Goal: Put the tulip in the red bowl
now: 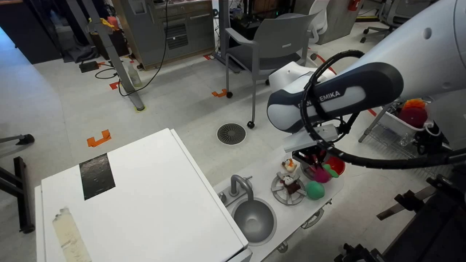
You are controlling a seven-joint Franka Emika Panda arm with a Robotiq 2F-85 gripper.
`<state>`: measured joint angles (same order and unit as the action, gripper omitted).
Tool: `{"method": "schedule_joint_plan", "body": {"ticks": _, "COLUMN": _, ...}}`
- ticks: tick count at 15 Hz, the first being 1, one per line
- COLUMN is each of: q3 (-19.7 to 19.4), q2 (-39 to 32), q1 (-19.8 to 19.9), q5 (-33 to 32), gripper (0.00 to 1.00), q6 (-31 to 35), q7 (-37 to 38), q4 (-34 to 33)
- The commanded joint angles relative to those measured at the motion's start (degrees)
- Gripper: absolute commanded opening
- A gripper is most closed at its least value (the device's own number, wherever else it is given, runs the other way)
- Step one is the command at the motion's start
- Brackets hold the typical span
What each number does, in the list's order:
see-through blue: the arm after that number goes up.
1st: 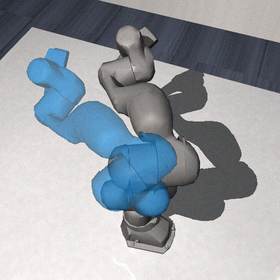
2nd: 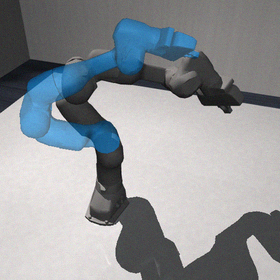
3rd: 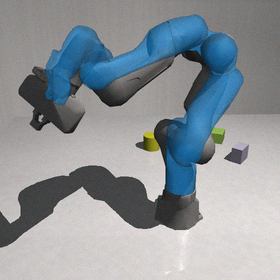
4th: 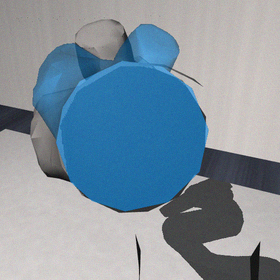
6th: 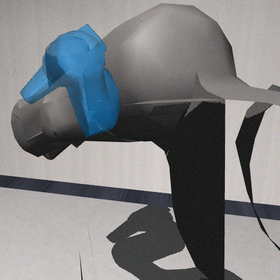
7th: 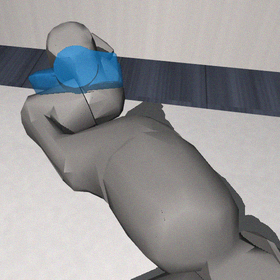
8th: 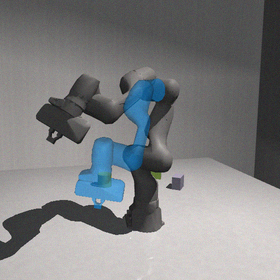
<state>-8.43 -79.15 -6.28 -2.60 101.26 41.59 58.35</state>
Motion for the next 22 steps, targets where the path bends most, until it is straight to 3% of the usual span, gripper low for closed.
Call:
{"method": "schedule_joint_plan", "body": {"ticks": 1, "q3": 0.05, "q2": -3.80, "q1": 2.95, "q5": 2.07, "gripper": 0.02, "q6": -0.16, "q7": 1.93, "q4": -7.13}}
{"method": "schedule_joint_plan", "body": {"ticks": 6, "q3": -1.82, "q2": -10.86, "q1": 5.48, "q5": 0.55, "gripper": 0.02, "q6": 6.40, "q7": 3.23, "q4": -14.94}}
{"method": "schedule_joint_plan", "body": {"ticks": 7, "q3": -1.77, "q2": -6.32, "q1": 5.02, "q5": -0.83, "gripper": 0.02, "q6": 11.67, "q7": 4.00, "q4": -6.56}}
{"method": "schedule_joint_plan", "body": {"ticks": 14, "q3": -4.33, "q2": -7.00, "q1": 4.12, "q5": -4.61, "gripper": 0.02, "q6": 24.06, "q7": 7.65, "q4": -0.85}}
{"method": "schedule_joint_plan", "body": {"ticks": 15, "q3": -4.65, "q2": -7.00, "q1": 4.09, "q5": -5.01, "gripper": 0.06, "q6": 25.53, "q7": 8.17, "q4": 0.08}}
{"method": "schedule_joint_plan", "body": {"ticks": 16, "q3": -5.04, "q2": -7.00, "q1": 4.00, "q5": -5.41, "gripper": 0.34, "q6": 26.78, "q7": 8.59, "q4": 1.09}}
{"method": "schedule_joint_plan", "body": {"ticks": 17, "q3": -5.52, "q2": -7.00, "q1": 3.81, "q5": -5.86, "gripper": 0.35, "q6": 27.92, "q7": 9.14, "q4": 1.94}}
{"method": "schedule_joint_plan", "body": {"ticks": 22, "q3": -6.07, "q2": -6.98, "q1": 3.69, "q5": -6.45, "gripper": 0.69, "q6": 29.74, "q7": 9.78, "q4": 3.60}}
